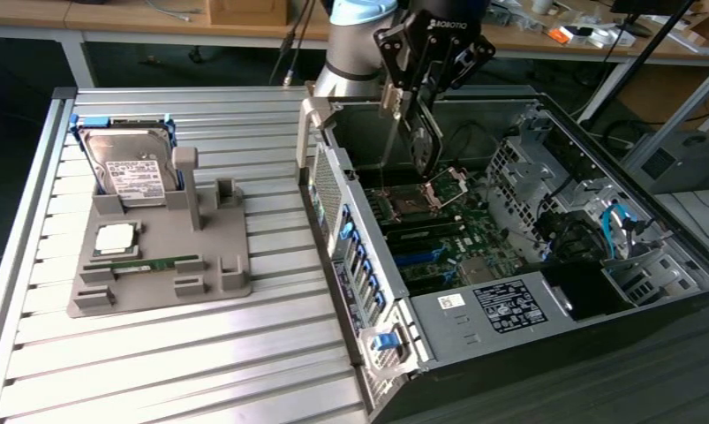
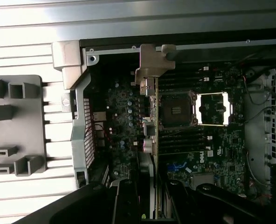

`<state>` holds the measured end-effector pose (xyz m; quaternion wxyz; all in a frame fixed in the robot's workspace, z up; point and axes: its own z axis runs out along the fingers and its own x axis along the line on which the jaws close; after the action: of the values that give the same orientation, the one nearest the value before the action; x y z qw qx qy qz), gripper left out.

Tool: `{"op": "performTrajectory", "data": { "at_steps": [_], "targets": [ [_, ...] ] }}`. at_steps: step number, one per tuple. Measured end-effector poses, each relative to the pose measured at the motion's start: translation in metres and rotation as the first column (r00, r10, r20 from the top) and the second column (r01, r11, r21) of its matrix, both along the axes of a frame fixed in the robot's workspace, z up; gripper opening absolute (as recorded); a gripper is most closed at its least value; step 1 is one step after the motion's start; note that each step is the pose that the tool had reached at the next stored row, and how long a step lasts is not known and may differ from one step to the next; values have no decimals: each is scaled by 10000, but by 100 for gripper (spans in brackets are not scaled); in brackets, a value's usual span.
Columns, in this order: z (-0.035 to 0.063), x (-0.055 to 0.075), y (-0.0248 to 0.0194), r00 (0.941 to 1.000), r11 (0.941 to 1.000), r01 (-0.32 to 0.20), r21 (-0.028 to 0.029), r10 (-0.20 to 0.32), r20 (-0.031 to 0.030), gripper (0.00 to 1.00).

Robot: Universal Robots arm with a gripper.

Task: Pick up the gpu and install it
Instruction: 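Pick up the gpu and move the gpu toward the slot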

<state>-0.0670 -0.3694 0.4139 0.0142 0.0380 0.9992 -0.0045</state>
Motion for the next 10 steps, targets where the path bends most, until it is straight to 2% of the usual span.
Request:
{"op": "performTrajectory", "data": {
  "at_steps": [10],
  "targets": [
    [-18,44,-2,10000,10000,0,-33,0,0,27]
  ]
}}
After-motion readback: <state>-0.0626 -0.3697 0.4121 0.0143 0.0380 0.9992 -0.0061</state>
